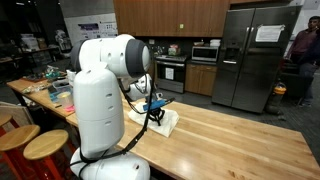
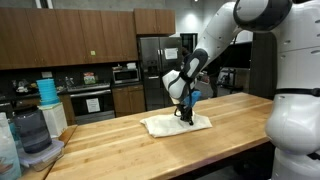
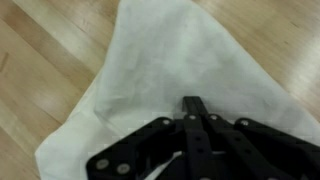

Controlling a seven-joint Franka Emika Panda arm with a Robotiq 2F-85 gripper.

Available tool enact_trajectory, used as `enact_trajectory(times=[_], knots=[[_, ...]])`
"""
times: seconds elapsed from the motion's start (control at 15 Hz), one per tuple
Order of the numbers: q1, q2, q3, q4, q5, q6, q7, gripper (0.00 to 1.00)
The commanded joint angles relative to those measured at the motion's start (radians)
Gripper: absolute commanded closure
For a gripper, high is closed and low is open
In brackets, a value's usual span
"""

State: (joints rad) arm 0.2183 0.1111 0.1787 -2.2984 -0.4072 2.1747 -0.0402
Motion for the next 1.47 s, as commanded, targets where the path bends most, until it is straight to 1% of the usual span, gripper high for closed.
enact_trajectory(times=[0.0, 0.13, 0.2, 0.27, 0.33, 0.4, 0.6, 0.73, 0.8, 1.07, 1.13, 1.33, 1.4], knots=[[-0.014, 0.008, -0.024, 0.007, -0.087, -0.028, 0.049, 1.0], [-0.026, 0.004, -0.04, 0.005, -0.12, -0.036, 0.062, 1.0], [-0.046, -0.006, -0.06, -0.001, -0.138, -0.039, 0.056, 1.0], [-0.025, -0.19, -0.008, -0.162, 0.069, -0.013, 0.07, 0.74], [-0.024, -0.207, -0.005, -0.177, 0.126, -0.011, 0.074, 0.73], [-0.02, -0.244, 0.003, -0.207, 0.21, -0.009, 0.072, 0.7], [0.011, -0.395, 0.023, -0.307, 0.433, -0.004, 0.092, 0.5], [0.039, -0.5, 0.029, -0.366, 0.557, 0.0, 0.113, 0.38], [0.049, -0.536, 0.028, -0.386, 0.605, 0.011, 0.126, 0.29], [0.083, -0.689, 0.025, -0.464, 0.763, 0.075, 0.172, 0.03], [0.087, -0.716, 0.026, -0.479, 0.791, 0.104, 0.182, 0.0], [0.096, -0.807, 0.04, -0.531, 0.845, 0.2, 0.233, 0.0], [0.079, -0.774, 0.053, -0.474, 0.831, 0.223, 0.268, 0.0]])
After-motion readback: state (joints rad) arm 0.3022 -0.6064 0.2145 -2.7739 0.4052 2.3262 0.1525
